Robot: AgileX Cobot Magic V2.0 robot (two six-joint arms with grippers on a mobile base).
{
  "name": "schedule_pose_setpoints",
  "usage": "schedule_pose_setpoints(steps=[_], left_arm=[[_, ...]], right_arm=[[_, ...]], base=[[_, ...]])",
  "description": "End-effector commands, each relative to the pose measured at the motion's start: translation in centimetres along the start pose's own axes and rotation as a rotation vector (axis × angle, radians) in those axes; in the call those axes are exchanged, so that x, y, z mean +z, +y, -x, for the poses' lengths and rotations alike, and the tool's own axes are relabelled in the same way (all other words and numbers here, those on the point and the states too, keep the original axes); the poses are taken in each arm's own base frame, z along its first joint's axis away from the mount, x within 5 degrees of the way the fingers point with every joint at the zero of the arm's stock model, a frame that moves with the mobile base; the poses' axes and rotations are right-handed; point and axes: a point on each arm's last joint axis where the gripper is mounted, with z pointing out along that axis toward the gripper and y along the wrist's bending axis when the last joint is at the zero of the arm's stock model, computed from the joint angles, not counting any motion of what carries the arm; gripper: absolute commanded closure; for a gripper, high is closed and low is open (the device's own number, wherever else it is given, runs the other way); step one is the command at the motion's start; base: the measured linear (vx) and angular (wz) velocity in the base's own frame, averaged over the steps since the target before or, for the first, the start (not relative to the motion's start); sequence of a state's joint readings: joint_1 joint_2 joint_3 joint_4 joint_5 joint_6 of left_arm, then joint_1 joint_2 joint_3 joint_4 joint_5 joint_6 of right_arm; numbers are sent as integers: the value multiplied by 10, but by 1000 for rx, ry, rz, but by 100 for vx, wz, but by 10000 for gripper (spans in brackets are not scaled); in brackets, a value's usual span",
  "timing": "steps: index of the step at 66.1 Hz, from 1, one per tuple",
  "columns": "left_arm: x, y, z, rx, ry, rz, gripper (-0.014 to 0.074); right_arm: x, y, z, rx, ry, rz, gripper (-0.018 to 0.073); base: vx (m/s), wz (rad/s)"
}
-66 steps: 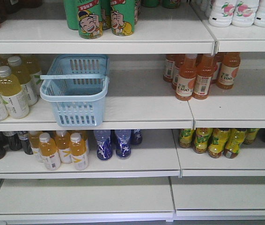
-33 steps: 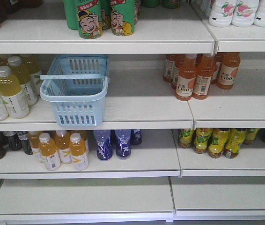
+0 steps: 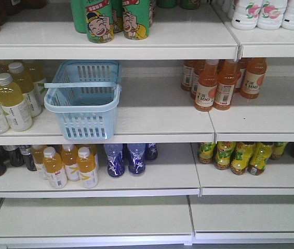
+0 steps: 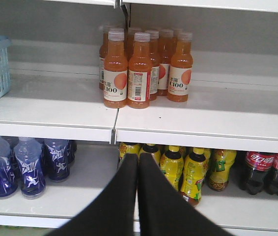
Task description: Place coke in basket with both arms
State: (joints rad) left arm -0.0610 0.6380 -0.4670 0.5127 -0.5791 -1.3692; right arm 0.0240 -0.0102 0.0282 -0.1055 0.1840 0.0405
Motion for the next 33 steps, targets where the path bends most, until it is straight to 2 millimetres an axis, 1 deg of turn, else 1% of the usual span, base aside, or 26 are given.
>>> schedule_pose_setpoints(steps=[1, 7, 12, 18, 21, 23, 30, 33], left_arm=[[27, 12, -7, -117, 40, -57, 430], [49, 41, -22, -243, 74, -20, 282], [64, 72, -37, -334, 78, 48, 144], [74, 103, -54, -410, 72, 105, 36], [78, 120, -63, -442, 71, 131, 5], [81, 127, -68, -453, 74, 143, -6], [97, 153, -83, -476, 97, 165, -3], [105, 160, -86, -478, 99, 169, 2]], right_arm=[[-1, 0, 4, -18, -84, -3, 564], [-1, 0, 4, -18, -84, -3, 564], [-1, 0, 4, -18, -84, -3, 564], [-1, 0, 4, -18, -84, -3, 564], [-1, 0, 4, -18, -84, -3, 564], [-1, 0, 4, -18, -84, -3, 564], [-1, 0, 4, -18, -84, -3, 564], [-1, 0, 4, -18, -84, -3, 564]], base=[[0, 0], [0, 0], [0, 0], [0, 0], [0, 0], [0, 0], [0, 0], [0, 0]])
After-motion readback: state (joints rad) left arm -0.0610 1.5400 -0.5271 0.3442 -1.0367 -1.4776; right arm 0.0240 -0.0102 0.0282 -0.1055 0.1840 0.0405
